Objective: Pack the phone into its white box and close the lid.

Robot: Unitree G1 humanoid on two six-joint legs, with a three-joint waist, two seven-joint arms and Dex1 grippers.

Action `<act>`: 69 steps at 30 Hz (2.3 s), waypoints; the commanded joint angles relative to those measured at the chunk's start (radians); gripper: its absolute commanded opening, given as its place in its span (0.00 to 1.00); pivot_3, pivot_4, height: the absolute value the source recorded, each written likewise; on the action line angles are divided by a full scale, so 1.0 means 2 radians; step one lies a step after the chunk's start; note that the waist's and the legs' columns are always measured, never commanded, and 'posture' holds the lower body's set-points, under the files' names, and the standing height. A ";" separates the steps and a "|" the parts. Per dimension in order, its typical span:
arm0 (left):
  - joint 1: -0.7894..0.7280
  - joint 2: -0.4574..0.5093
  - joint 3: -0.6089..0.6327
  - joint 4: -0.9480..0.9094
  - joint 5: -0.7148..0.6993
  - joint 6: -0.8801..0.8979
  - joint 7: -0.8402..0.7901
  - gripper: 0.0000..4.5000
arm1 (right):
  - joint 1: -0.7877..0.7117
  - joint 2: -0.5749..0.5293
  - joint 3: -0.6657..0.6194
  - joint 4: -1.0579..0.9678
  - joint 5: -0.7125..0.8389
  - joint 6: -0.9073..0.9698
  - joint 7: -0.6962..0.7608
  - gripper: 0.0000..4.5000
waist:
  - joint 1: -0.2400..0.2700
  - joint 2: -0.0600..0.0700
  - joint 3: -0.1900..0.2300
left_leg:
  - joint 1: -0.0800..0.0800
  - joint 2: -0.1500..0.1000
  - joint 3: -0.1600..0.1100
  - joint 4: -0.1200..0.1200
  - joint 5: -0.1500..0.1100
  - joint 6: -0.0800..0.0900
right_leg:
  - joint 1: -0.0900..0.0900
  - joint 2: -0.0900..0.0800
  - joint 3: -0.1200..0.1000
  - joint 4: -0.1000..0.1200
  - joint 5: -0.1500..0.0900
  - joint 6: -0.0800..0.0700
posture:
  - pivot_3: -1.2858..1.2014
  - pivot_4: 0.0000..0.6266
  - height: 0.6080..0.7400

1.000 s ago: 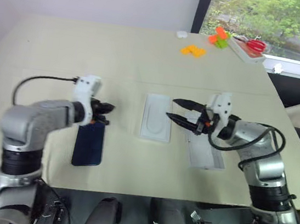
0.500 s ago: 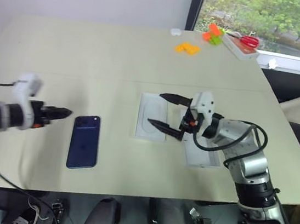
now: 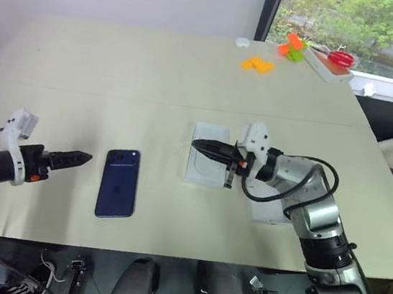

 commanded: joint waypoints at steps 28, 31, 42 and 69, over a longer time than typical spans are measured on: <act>0.001 -0.116 -0.028 -0.006 -0.021 0.059 0.090 0.99 | -0.048 -0.029 0.127 0.098 -0.247 -0.323 0.006 0.00 | 0.001 0.000 -0.001 | 0.005 -0.001 -0.001 0.001 0.002 -0.003 | 0.005 0.001 -0.001 0.002 0.000 -0.002 | 0.52 0.24 1.00; -0.011 -0.128 -0.039 -0.004 -0.022 0.056 0.097 0.99 | -0.073 -0.015 0.149 0.116 -0.282 -0.337 -0.002 0.00 | -0.001 0.000 -0.001 | 0.010 0.000 -0.002 0.001 0.002 -0.003 | 0.010 0.002 -0.001 0.002 -0.001 -0.003 | 0.52 0.24 1.00; -0.046 -0.164 -0.057 -0.020 -0.042 0.083 0.111 0.99 | -0.124 0.019 0.200 0.203 -0.372 -0.413 -0.051 0.00 | 0.001 0.000 -0.001 | 0.009 -0.001 -0.002 0.001 0.002 -0.003 | 0.010 0.002 -0.001 0.002 0.000 -0.001 | 0.52 0.24 1.00; -0.002 -0.105 -0.055 -0.059 -0.137 0.115 0.128 0.99 | -0.161 0.043 0.266 0.299 -0.502 -0.506 -0.130 0.00 | -0.012 0.000 -0.001 | 0.009 0.000 -0.002 0.000 0.002 -0.004 | 0.009 0.003 0.000 0.002 -0.001 -0.003 | 0.52 0.24 1.00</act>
